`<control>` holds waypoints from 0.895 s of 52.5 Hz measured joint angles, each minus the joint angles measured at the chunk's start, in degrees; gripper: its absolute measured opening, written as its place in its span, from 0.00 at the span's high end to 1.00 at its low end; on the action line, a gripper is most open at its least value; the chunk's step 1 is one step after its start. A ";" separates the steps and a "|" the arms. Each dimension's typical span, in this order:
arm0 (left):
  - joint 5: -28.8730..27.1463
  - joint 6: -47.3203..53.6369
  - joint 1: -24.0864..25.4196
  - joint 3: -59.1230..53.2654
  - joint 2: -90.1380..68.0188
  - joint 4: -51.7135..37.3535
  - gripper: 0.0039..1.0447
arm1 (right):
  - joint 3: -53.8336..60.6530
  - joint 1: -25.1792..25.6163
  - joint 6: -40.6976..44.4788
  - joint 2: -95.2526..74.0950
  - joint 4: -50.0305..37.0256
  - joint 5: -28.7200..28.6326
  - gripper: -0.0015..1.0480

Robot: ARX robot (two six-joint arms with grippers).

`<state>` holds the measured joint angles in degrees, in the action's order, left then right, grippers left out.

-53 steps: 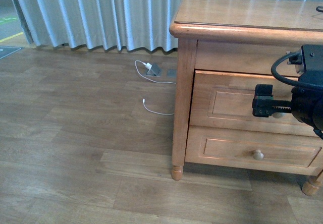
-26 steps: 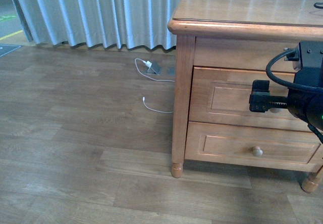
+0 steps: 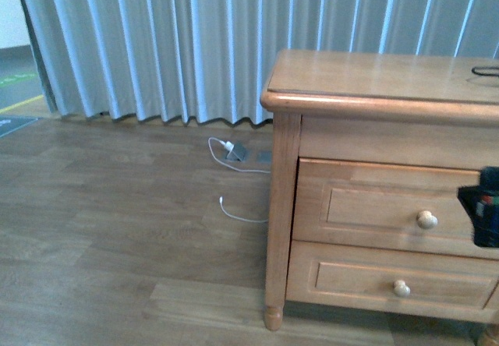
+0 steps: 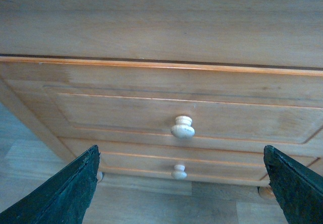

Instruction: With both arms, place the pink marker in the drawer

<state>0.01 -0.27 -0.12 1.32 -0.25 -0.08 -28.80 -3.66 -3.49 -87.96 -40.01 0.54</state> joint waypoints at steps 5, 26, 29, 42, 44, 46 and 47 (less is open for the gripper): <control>0.00 0.00 0.00 0.00 0.00 0.00 0.06 | 5.40 0.87 -0.44 13.66 9.20 -2.32 0.08; 0.00 0.00 0.00 0.00 0.00 0.02 0.06 | 14.84 5.57 -1.11 59.71 42.56 -7.28 0.08; 0.00 0.00 0.00 0.00 0.00 0.02 0.06 | 14.84 5.57 -1.07 59.78 42.60 -7.30 0.08; 0.00 0.02 0.00 0.00 0.00 0.04 0.06 | 22.97 3.93 2.27 64.08 22.71 -0.59 0.36; 0.00 0.02 0.00 0.00 0.00 0.04 0.06 | 23.43 3.89 2.51 64.96 22.58 -0.57 0.43; 0.00 0.00 0.00 0.00 0.00 0.04 0.06 | 23.87 3.89 2.73 65.75 22.67 -0.57 0.49; 0.00 0.02 0.00 0.00 0.00 0.04 0.06 | 24.17 3.89 2.84 66.29 22.93 -0.57 0.54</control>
<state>0.01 -0.25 -0.12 1.32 -0.25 -0.03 -4.62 0.23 -0.64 -21.67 -17.08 -0.03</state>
